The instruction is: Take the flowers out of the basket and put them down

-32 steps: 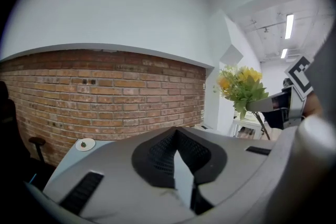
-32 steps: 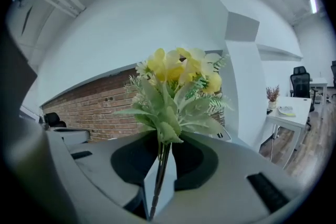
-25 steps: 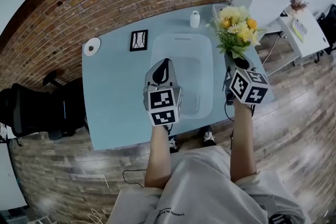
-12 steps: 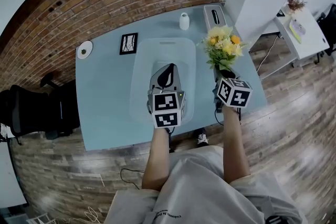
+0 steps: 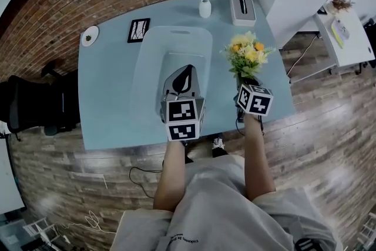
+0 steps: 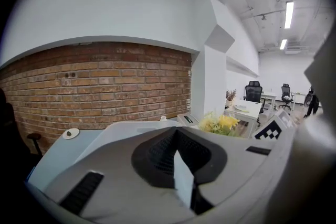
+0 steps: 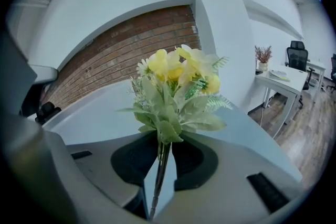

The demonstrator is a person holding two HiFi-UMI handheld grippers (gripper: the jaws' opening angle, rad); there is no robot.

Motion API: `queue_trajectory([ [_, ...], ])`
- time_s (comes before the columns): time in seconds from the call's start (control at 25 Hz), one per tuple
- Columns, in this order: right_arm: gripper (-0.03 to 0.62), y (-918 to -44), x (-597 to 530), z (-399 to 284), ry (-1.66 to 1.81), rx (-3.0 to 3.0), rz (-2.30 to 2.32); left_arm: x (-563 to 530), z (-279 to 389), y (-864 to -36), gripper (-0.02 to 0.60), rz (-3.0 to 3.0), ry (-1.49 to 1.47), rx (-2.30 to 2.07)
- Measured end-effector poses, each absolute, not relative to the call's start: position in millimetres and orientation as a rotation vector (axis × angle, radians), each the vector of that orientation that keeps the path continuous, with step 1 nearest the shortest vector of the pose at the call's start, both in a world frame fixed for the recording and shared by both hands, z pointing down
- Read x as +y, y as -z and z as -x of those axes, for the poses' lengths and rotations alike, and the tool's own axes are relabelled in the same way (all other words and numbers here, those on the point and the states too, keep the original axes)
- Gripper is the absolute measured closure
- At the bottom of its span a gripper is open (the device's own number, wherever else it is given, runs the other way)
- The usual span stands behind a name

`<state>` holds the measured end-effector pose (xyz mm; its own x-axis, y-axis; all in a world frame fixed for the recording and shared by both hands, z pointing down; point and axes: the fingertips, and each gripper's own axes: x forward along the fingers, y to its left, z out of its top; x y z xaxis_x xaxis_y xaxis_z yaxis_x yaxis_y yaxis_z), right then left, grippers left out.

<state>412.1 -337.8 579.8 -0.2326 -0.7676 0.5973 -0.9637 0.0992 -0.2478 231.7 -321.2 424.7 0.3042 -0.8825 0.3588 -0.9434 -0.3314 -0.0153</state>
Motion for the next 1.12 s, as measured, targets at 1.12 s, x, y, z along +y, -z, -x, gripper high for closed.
queue_trajectory([
  [1.12, 0.493, -717, -328, -404, -1.016, -1.933, -1.542, -278, -221, -430, 0.563, -2.225, -0.366, -1.856],
])
